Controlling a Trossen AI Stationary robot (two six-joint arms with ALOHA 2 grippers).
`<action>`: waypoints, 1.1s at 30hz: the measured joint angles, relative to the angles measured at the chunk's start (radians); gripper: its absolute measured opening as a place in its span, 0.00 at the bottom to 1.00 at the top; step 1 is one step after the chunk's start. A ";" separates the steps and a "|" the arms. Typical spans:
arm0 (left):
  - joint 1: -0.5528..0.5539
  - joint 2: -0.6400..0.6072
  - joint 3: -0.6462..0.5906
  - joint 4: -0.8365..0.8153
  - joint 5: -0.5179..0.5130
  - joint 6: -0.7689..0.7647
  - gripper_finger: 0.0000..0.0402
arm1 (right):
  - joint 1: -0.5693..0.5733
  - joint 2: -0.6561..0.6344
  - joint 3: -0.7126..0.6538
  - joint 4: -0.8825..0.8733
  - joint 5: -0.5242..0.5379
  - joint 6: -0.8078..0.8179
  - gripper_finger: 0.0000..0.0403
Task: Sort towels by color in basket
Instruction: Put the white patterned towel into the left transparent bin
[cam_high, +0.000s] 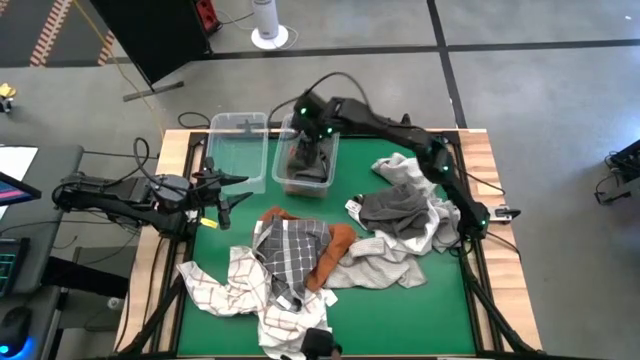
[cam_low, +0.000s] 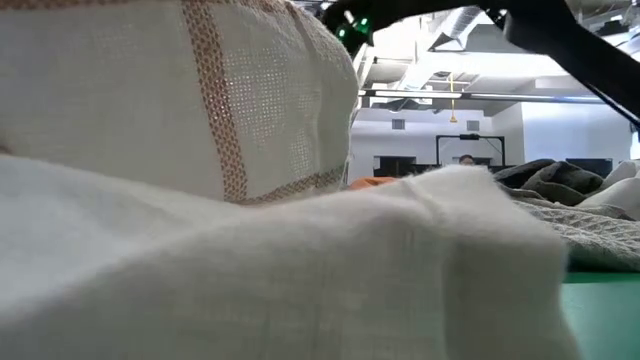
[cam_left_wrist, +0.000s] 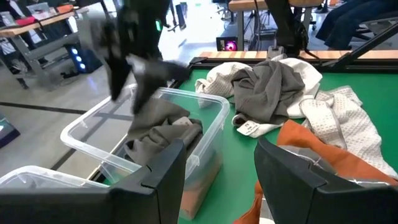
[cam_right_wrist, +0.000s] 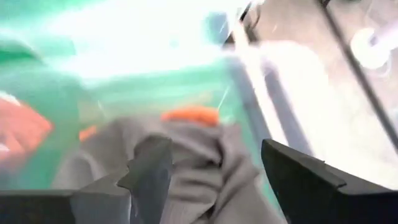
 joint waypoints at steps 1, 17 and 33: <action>0.000 0.000 0.000 0.000 0.000 0.000 0.45 | 0.000 -0.016 0.000 0.011 0.001 0.005 0.71; -0.027 0.019 0.000 -0.049 0.227 -0.013 0.45 | 0.151 -0.247 -0.002 -0.413 0.254 0.155 0.71; -0.053 0.395 0.007 -0.032 0.246 -0.048 0.45 | 0.443 -0.515 -0.556 -0.262 0.498 0.452 0.71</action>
